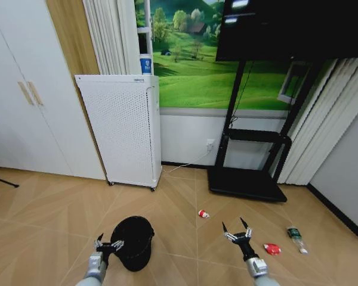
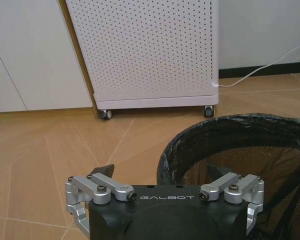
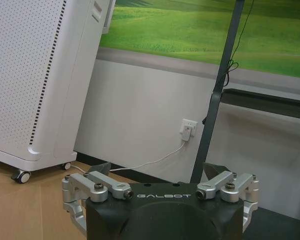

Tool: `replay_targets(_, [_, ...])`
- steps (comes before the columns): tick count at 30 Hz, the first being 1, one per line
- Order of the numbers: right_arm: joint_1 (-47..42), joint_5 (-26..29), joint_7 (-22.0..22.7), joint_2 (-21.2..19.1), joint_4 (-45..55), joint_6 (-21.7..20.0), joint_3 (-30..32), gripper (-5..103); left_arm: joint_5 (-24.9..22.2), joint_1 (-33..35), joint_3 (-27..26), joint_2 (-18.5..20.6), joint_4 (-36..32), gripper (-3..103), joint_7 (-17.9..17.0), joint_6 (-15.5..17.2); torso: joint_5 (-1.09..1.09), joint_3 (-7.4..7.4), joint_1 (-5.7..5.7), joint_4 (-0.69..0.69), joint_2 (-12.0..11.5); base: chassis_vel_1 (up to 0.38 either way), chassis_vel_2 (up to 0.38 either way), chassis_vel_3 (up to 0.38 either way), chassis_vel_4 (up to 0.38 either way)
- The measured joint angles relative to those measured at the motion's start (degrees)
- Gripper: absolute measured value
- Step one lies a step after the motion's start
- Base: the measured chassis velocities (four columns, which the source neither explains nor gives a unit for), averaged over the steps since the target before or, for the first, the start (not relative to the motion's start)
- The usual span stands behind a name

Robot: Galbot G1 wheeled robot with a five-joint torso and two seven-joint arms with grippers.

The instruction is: Pick up the trash bin and place the garbage on the floor into it.

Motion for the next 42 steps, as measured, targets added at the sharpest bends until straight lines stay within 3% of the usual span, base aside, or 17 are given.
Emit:
replay_targets(13, [-0.2, 1.3, 0.1, 0.3, 0.0, 0.0, -0.2, 100, 0.3, -4.1, 3.4, -2.8, 6.8, 101, 2.2, -1.3, 0.01, 0.02, 0.01, -0.01, 0.0, 0.0, 0.0, 0.0, 0.0])
replay_targets(18, [-0.4, 1.8, 0.1, 0.2, 0.1, 0.1, 0.1, 100, 0.4, -5.5, 4.6, -3.4, 8.8, 86, 3.0, -2.0, -0.01, 0.03, 0.02, 0.0, 0.0, 0.0, 0.0, 0.0, 0.0])
replay_targets(20, [-0.5, 2.3, 0.1, 0.1, 0.2, 0.1, 0.2, 100, 0.5, -5.8, 5.0, -3.7, 9.4, 76, 3.3, -2.5, 0.02, 0.03, 0.01, 0.0, 0.1, 0.0, 0.0, 0.0, 0.0])
replay_targets(21, [-0.5, 2.3, 0.1, 0.1, 0.2, 0.1, 0.2, 100, 0.5, -5.8, 5.0, -3.7, 9.4, 76, 3.3, -2.5, 0.02, 0.03, 0.01, 0.0, 0.1, 0.0, 0.0, 0.0, 0.0])
replay_targets(27, [-0.5, 2.9, 0.1, -0.1, 0.4, 0.2, 0.4, 100, 0.5, -6.0, 5.0, -4.1, 10.0, 49, 3.5, -2.8, 0.0, 0.04, 0.01, 0.01, 0.1, 0.0, 0.0, 0.0, 0.0])
replay_targets(30, [-0.7, 3.0, 0.1, -0.1, 0.5, 0.3, 0.5, 100, 0.4, -6.0, 5.0, -4.1, 10.0, 43, 3.6, -2.9, 0.0, 0.04, 0.01, 0.01, 0.1, 0.0, 0.0, 0.0, 0.0])
replay_targets(32, [-1.0, 3.1, 0.1, -0.1, 0.7, 0.3, 0.8, 100, 0.4, -5.8, 4.9, -4.1, 9.8, 29, 3.9, -3.1, 0.0, 0.04, 0.02, 0.0, 0.1, 0.0, 0.0, 0.0, 0.0])
replay_targets(36, [-1.0, 3.2, 0.1, -0.3, 0.9, 0.4, 1.1, 100, 0.5, -5.6, 4.7, -4.1, 9.5, 26, 4.0, -3.4, 0.0, 0.04, 0.02, 0.0, 0.1, 0.0, 0.0, 0.0, 0.0])
replay_targets(38, [-1.1, 3.5, 0.1, -0.6, 1.1, 0.4, 1.5, 100, 0.7, -5.2, 4.2, -4.1, 9.0, 16, 4.0, -3.5, -0.01, 0.05, 0.02, 0.01, 0.1, 0.0, 0.0, 0.0, 0.0])
replay_targets(42, [-1.2, 3.8, 0.1, -0.8, 1.5, 0.5, 2.0, 100, 0.6, -4.8, 3.7, -4.1, 8.4, 13, 4.0, -3.5, -0.04, 0.06, 0.02, 0.01, 0.1, 0.0, 0.0, 0.0, 0.0])
